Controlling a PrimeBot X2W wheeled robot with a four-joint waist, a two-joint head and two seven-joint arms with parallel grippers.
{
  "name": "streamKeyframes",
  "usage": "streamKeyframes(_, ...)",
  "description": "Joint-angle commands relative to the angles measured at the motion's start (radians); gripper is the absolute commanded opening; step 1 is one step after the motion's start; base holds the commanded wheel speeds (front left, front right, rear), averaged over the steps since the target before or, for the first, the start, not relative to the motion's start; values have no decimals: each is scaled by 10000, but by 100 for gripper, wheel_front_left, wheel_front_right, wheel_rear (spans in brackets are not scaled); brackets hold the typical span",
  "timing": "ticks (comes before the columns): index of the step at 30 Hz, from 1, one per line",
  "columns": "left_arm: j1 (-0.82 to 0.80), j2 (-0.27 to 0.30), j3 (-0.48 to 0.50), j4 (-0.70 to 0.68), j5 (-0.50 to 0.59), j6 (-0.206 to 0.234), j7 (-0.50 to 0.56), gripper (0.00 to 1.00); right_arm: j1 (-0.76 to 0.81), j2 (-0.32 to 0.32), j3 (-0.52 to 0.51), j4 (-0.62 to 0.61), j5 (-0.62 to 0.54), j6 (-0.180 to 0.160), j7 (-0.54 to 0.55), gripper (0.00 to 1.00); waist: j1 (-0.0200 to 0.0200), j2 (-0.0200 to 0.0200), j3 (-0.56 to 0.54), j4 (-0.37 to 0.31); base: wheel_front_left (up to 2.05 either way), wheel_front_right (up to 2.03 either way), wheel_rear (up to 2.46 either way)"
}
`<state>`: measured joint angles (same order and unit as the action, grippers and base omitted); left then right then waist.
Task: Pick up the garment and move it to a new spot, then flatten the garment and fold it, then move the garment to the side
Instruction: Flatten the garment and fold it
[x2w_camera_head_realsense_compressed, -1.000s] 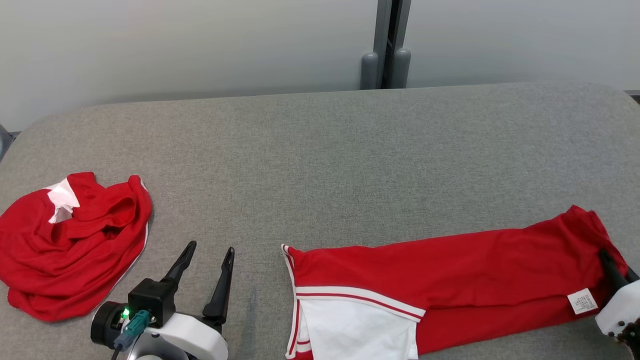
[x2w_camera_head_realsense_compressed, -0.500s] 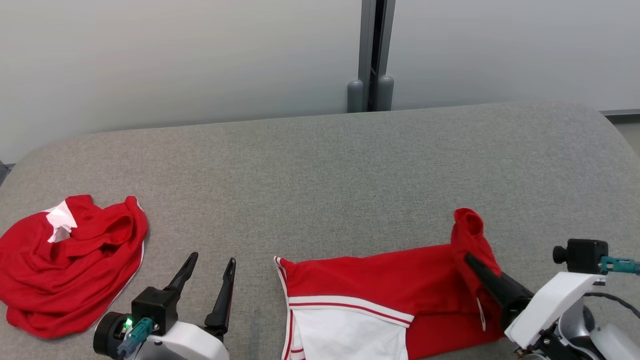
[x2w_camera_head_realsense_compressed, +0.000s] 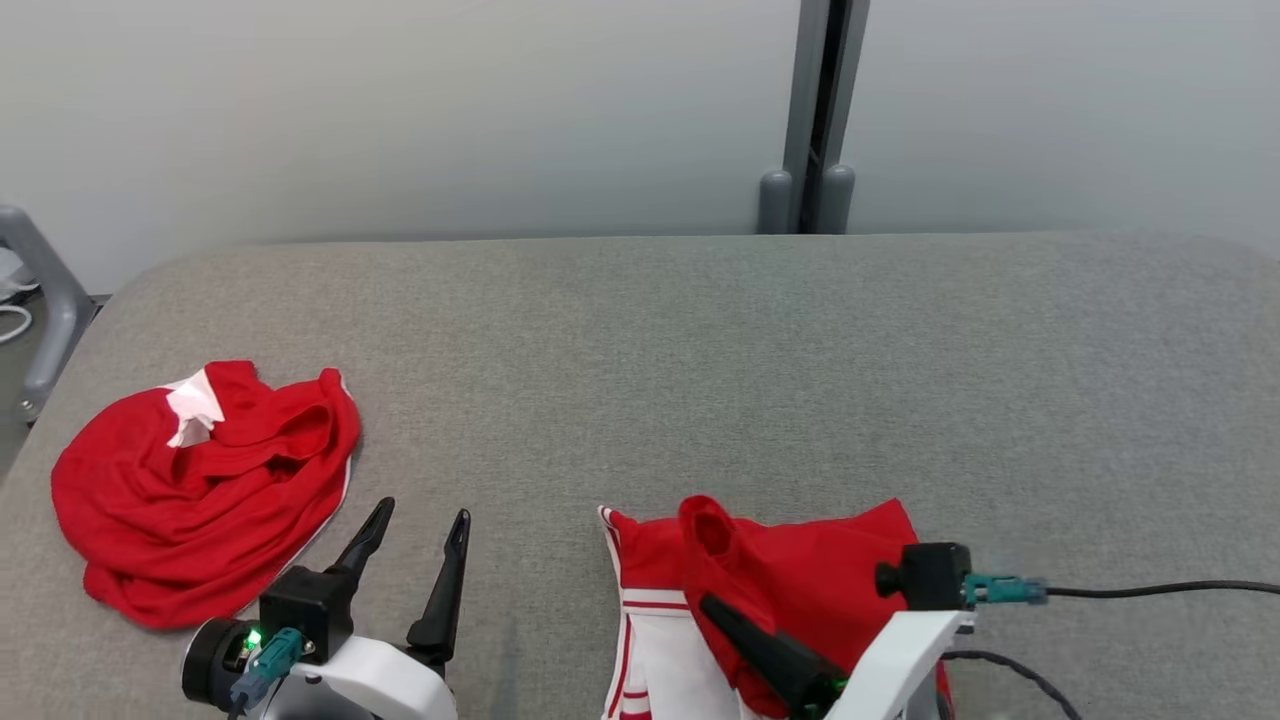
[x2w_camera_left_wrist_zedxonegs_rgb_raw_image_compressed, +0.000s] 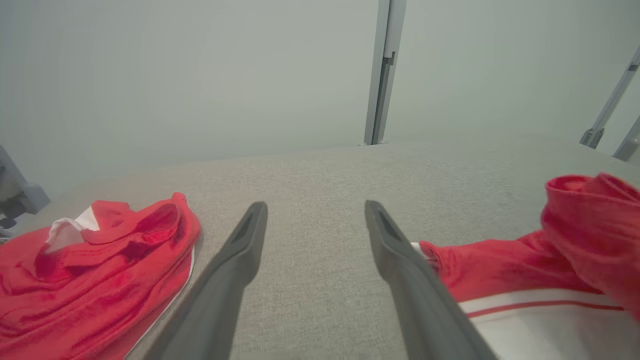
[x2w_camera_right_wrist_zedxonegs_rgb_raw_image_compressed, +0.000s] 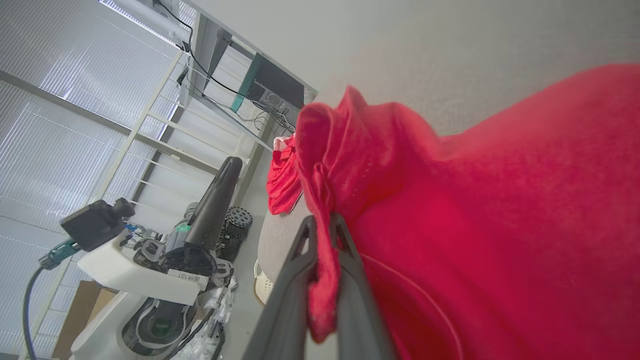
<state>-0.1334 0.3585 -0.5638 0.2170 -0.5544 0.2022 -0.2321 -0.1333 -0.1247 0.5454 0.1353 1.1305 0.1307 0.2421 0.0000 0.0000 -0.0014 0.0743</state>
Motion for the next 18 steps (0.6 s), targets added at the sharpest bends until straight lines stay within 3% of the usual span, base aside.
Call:
streamKeyframes(1, -174, 47, 37, -15, 26, -4, -2, 100, -89, 155, 115, 373, -218, 0, -72, 0, 0, 0, 81, 310, 0, 0, 0)
streamKeyframes(8, -119, 5, -38, 22, -28, -10, -15, 100, -445, 585, 377, 1719, -464, 0, -873, 0, 0, 0, 175, 975, 0, 0, 0)
streamKeyframes(18, -157, -16, -40, 54, -85, 27, -57, 100, -972, 688, 842, 2881, -495, 0, -1576, 0, 0, 0, 409, 1247, 0, 0, 0)
